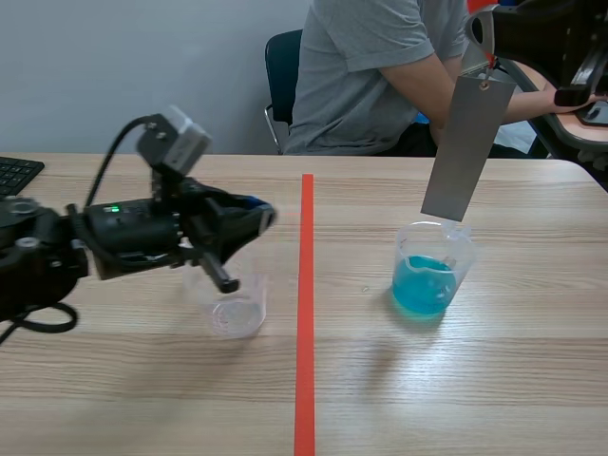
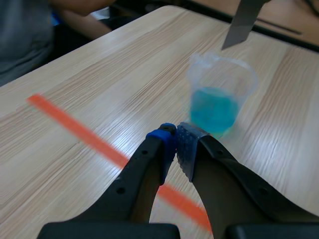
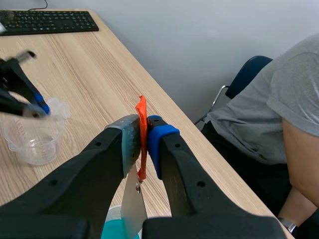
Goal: Do the redox reaction experiment.
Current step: 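Point at the plate with the left hand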
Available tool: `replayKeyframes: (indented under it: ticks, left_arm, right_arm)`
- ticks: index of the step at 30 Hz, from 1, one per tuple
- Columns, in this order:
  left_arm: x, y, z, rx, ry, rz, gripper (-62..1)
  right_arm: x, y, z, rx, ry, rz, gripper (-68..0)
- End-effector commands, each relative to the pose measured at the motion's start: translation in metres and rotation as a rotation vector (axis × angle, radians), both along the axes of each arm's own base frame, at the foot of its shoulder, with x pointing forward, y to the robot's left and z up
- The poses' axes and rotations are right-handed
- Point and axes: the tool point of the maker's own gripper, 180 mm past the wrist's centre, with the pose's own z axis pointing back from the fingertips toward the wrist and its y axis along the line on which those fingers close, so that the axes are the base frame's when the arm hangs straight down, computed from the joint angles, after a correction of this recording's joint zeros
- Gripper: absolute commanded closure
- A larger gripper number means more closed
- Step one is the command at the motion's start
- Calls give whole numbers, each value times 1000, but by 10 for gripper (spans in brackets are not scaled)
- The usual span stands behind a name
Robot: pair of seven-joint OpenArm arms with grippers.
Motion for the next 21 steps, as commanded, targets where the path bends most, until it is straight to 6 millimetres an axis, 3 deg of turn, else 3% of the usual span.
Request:
replayKeyframes:
  ticks: [1,6,12,17,21]
  left_arm:
    - [-1,21,5,-8,-3,45,-44]
    - [-21,93,6,65,23,184,-44]
    - [-53,170,-8,164,90,353,-44]
    - [-87,219,-20,208,157,496,-44]
    - [-116,244,-30,220,208,600,-44]
  right_arm:
    - [2,-1,12,6,-35,2,-15]
    - [2,-1,12,6,-35,2,-15]
    - [2,-1,12,6,-35,2,-15]
    - [2,-1,12,6,-35,2,-15]
    - [2,0,13,8,-35,3,-15]
